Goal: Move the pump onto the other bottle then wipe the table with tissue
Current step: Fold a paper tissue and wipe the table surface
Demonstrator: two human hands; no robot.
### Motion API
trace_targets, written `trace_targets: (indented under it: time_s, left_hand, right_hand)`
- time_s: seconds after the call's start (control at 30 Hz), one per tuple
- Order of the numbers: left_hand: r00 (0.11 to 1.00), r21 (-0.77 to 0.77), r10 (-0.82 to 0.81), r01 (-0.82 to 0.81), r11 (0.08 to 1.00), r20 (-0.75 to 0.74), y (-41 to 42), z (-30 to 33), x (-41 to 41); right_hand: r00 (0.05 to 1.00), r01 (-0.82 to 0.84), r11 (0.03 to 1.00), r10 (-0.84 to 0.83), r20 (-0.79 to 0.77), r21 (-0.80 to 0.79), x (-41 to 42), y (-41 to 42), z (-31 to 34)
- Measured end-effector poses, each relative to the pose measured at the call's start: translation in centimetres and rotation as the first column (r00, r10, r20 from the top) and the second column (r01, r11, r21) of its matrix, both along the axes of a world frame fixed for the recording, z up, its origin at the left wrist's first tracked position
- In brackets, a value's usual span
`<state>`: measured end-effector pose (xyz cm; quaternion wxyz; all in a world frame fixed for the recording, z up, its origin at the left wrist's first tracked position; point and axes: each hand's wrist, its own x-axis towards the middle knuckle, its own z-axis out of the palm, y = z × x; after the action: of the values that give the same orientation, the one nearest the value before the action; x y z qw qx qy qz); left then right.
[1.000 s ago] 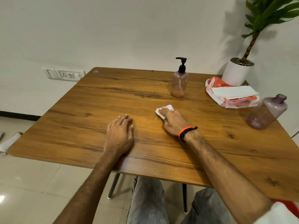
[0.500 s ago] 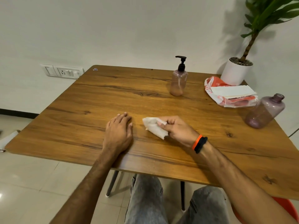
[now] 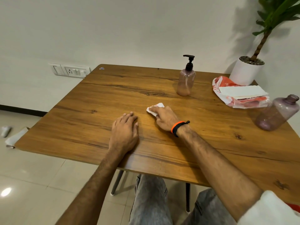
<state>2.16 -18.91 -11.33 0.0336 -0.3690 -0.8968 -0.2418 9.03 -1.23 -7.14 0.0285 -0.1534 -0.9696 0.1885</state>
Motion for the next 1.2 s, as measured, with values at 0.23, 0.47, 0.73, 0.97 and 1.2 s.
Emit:
trace_targets:
  time_s: [0.23,0.47,0.73,0.97,1.2]
  left_hand:
    - [1.0,-0.002,0.009,-0.009,1.0,-0.013,0.1,0.1,0.2]
    - [1.0,-0.006,-0.011,0.012,1.0,0.006,0.0,0.2,0.1]
    - [1.0,0.0,-0.023,0.023,1.0,0.009,-0.1,0.2,0.1]
    - [1.0,-0.004,-0.014,0.014,1.0,-0.003,-0.1,-0.2,-0.1]
    - [1.0,-0.009,-0.001,0.001,1.0,-0.018,0.0,-0.1,0.1]
  right_hand:
    - [0.945,-0.325,0.945,0.326,0.005,-0.034,3.8,-0.9,-0.4]
    - [0.951,-0.288,0.813,0.304,-0.053,-0.506,7.3,-0.5,0.8]
    - [0.838,0.159,0.589,-0.505,-0.208,-0.792,2.5,3.6,1.3]
    - [0.946,0.24,0.957,-0.268,-0.18,-0.163,-2.0,3.0,0.0]
    - [0.988,-0.152,0.988,0.152,-0.026,0.007,-1.4,0.1,-0.7]
